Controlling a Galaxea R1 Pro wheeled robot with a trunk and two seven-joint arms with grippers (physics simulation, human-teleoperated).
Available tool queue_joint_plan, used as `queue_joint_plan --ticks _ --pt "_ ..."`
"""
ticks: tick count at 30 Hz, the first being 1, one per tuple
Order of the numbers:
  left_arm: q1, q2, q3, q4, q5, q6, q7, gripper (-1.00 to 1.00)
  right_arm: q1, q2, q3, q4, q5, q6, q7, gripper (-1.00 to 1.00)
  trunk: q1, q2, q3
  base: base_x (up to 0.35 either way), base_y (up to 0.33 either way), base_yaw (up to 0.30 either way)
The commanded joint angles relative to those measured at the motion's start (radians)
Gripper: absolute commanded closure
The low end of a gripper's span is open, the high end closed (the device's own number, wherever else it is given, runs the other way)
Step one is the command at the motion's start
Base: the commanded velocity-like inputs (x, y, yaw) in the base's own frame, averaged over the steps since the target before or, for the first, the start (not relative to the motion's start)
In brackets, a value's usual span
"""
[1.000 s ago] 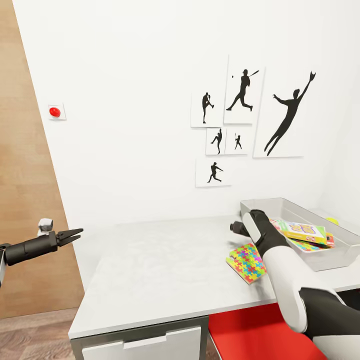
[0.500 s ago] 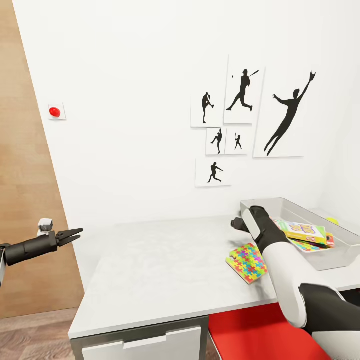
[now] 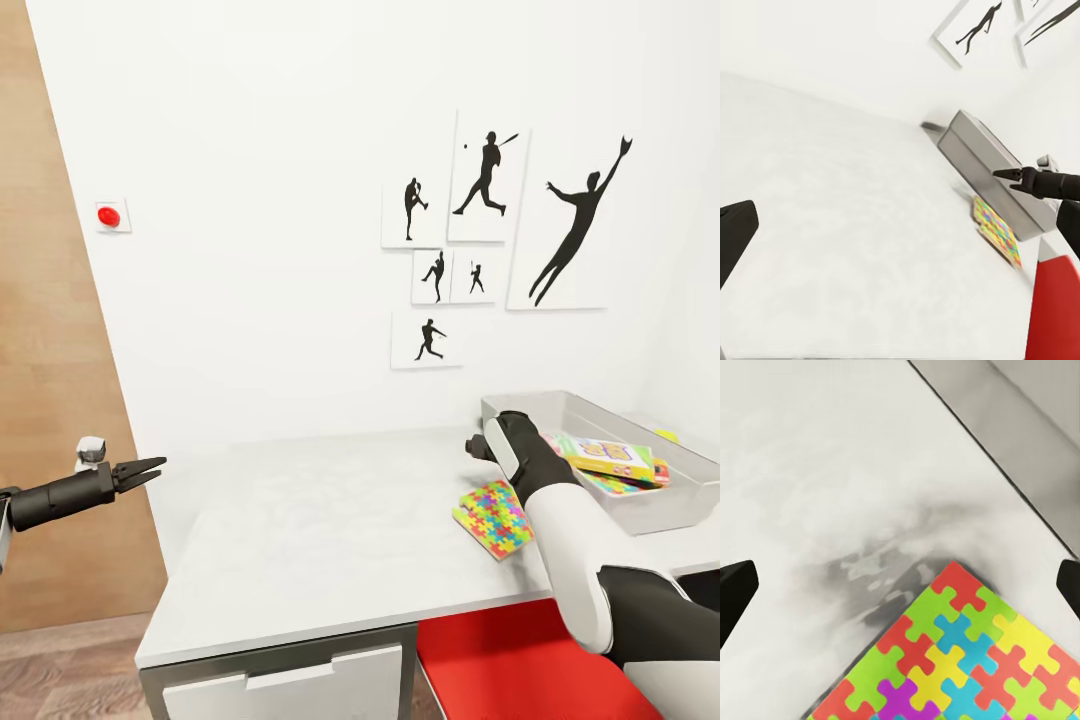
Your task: Put all the toys in the child's room - the three board games (two on the bed and one on the table), the two jigsaw puzzles on the table, and the tennis ball on the table - inside the toy box on the table in the child's room.
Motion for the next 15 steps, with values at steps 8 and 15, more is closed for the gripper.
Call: queue_joint_plan --ticks 8,15 --pt "-0.001 -0.001 0.004 -0.001 -0.01 0.011 -0.008 -1.0 -0.001 0.001 -0.003 0.0 -0.01 0.002 -0.009 -1.0 0.031 -0.057 -0.026 0.0 0.0 0.0" --pt "-0.001 -0.001 0.004 -0.001 -0.01 0.01 -0.008 -1.0 0.0 0.001 -0.003 0.0 -0.01 0.002 -0.008 -1.0 0.058 -0.106 -0.048 0.0 0.0 0.0"
